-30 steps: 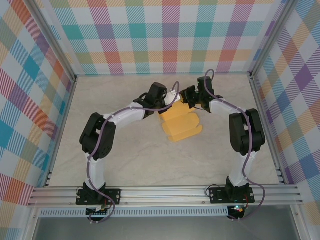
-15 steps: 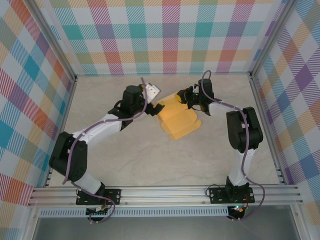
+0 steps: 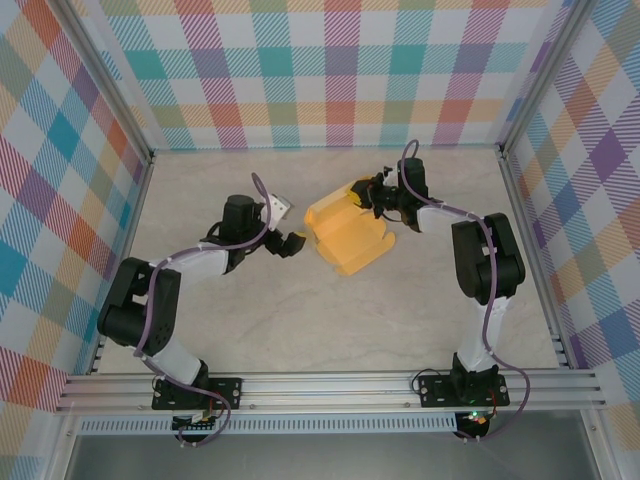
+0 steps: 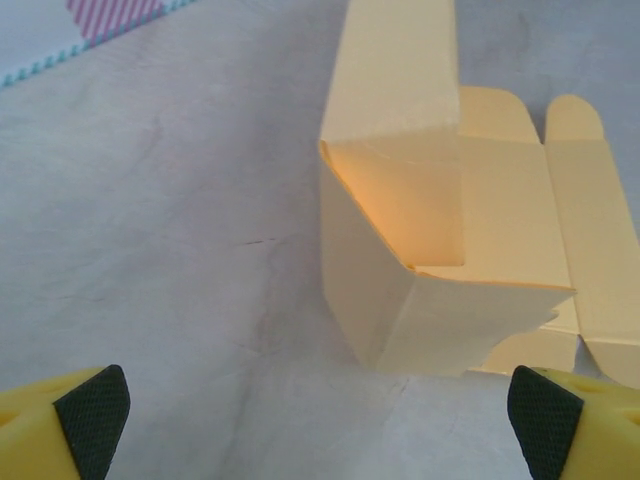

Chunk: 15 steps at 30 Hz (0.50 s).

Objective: Fold the paper box

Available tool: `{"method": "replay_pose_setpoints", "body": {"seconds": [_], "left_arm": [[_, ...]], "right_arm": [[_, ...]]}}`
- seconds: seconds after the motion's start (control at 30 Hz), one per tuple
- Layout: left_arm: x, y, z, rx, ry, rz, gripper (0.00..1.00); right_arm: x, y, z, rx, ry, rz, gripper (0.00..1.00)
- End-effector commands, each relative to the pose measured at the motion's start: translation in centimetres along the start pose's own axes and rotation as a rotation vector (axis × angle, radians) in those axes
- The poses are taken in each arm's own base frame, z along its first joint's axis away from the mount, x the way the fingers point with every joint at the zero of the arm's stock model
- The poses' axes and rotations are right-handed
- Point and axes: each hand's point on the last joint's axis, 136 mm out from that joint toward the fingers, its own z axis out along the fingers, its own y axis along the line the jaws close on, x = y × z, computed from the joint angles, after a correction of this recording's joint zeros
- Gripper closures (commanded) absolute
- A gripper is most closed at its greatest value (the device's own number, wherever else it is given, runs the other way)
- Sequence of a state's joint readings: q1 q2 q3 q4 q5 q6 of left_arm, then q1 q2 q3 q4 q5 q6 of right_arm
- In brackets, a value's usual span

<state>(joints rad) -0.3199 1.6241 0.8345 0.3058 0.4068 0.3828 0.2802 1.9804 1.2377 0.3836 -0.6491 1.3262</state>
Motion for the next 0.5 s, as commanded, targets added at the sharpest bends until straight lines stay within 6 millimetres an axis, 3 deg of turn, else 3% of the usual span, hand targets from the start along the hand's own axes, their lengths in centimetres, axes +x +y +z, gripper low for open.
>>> {"method": "replay_pose_setpoints", "body": {"seconds": [0.0, 0.33, 0.47], "left_arm": [[-2.1, -0.3, 1.0, 0.043, -0.091, 0.036, 0.04], [-2.1, -1.5, 4.5, 0.025, -0.001, 0.12, 0.27], [-2.1, -2.5, 5.0, 0.034, 0.002, 0.116, 0.28]], "right_arm": [[0.1, -0.3, -0.1, -0.017, 0.026, -0.037, 0.98], [0.4, -1.3, -0.1, -0.01, 0.025, -0.023, 0.99], [0.4, -1.4, -0.2, -0.014, 0.023, -0.019, 0.99]]}}
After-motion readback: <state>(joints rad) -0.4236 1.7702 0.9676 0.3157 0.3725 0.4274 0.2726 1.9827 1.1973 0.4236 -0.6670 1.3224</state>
